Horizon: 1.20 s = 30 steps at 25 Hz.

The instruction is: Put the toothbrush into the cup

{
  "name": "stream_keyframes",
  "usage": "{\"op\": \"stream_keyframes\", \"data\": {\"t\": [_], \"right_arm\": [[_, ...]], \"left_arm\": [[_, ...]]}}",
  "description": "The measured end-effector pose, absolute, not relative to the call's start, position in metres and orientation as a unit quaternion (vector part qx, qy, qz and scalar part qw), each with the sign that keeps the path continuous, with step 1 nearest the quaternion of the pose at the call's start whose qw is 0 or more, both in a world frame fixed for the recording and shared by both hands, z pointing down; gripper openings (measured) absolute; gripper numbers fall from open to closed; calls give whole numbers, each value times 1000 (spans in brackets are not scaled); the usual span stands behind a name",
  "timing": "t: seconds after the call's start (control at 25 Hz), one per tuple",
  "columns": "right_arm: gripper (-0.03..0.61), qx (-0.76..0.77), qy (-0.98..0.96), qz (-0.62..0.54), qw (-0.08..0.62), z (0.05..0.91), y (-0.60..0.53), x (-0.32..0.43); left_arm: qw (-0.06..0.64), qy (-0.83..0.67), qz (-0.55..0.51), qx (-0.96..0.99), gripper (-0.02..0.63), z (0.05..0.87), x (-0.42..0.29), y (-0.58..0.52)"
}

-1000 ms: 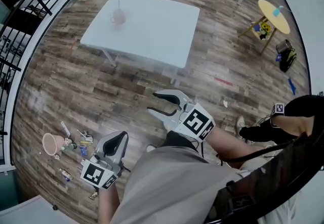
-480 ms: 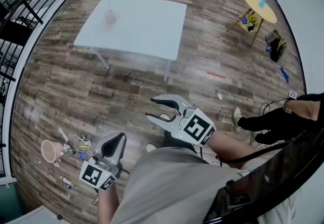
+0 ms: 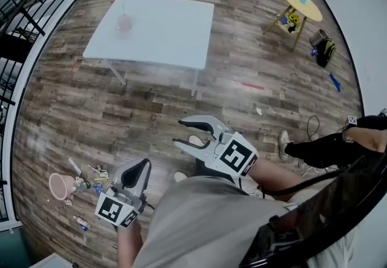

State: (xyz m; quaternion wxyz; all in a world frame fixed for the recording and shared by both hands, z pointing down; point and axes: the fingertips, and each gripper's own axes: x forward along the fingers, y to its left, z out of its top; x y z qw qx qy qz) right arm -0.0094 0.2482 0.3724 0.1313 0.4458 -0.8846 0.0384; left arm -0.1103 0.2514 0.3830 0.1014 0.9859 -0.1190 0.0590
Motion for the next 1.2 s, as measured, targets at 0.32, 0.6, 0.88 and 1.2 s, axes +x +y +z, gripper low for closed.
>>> {"op": "stream_keyframes", "data": {"t": [0.32, 0.6, 0.88, 1.2], "right_arm": [[173, 448, -883, 28, 136, 371, 254, -21], [172, 444, -885, 30, 141, 372, 256, -28], [164, 443, -883, 34, 149, 377, 254, -32], [158, 443, -883, 39, 151, 380, 247, -37]], "left_arm": [[104, -117, 58, 986, 6, 389, -120, 255], [106, -119, 56, 986, 6, 390, -125, 257], [110, -123, 57, 985, 6, 395, -132, 258], [111, -124, 57, 984, 5, 397, -141, 249]]}}
